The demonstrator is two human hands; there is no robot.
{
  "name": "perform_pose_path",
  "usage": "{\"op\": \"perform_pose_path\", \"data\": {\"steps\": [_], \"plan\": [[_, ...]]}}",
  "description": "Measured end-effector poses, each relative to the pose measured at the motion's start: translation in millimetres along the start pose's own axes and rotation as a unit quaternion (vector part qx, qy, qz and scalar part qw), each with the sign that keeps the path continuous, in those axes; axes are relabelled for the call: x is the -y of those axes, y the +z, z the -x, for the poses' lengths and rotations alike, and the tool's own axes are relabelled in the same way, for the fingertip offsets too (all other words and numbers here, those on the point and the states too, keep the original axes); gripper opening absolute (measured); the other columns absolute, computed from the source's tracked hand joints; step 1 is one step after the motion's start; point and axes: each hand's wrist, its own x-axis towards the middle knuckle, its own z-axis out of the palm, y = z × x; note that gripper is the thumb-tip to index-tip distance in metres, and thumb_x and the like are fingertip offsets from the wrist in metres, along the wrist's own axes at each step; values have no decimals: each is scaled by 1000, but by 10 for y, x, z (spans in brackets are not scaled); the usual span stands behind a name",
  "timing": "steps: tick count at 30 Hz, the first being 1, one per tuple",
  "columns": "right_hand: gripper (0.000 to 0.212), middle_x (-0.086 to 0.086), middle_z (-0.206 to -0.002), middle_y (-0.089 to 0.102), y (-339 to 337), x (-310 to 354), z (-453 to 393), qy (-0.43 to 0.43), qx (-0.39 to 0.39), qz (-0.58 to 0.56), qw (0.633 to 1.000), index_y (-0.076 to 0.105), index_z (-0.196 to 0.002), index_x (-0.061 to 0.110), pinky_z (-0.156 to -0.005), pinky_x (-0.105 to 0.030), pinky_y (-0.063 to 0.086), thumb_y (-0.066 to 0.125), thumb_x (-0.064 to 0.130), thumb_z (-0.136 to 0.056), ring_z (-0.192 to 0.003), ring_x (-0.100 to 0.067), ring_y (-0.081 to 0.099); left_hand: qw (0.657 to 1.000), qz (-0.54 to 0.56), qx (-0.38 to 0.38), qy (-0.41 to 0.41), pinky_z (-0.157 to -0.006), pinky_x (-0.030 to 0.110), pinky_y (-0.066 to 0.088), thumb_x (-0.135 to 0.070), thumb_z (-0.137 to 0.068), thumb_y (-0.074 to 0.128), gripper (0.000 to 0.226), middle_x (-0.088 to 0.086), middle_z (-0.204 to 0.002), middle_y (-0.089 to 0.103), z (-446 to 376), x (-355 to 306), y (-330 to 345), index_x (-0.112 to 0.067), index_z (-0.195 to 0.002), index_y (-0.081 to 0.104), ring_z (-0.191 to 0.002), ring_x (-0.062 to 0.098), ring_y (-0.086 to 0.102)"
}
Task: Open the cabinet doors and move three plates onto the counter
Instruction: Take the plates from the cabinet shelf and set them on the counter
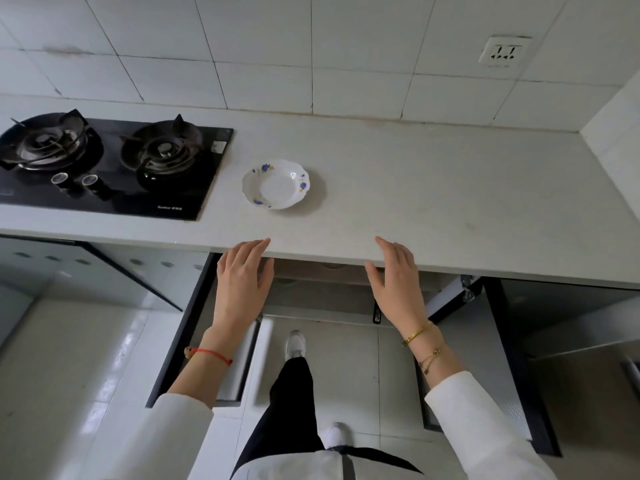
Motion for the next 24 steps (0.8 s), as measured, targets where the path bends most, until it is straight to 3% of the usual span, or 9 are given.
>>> {"op": "perform_pose_path", "data": {"steps": [13,24], "plan": [[43,-8,-132,55,260,-76,225,12,24,5,1000,44,-137,10,-109,-38,40,47,30,-98,-129,-24,44,999,14,42,-13,-104,38,39,-20,-97,55,36,3,-127,62,228,108,208,-13,-132,57,-122,21,52],[40,-7,-128,58,1019,-630,103,20,15,-13,1000,48,-134,10,-106,-38,43,48,27,-98,-125,-23,48,999,12,50,-11,-99,38,41,-17,-96,56,35,4,-123,64,233,499,1226,-11,-131,58,-118,23,56]]}}
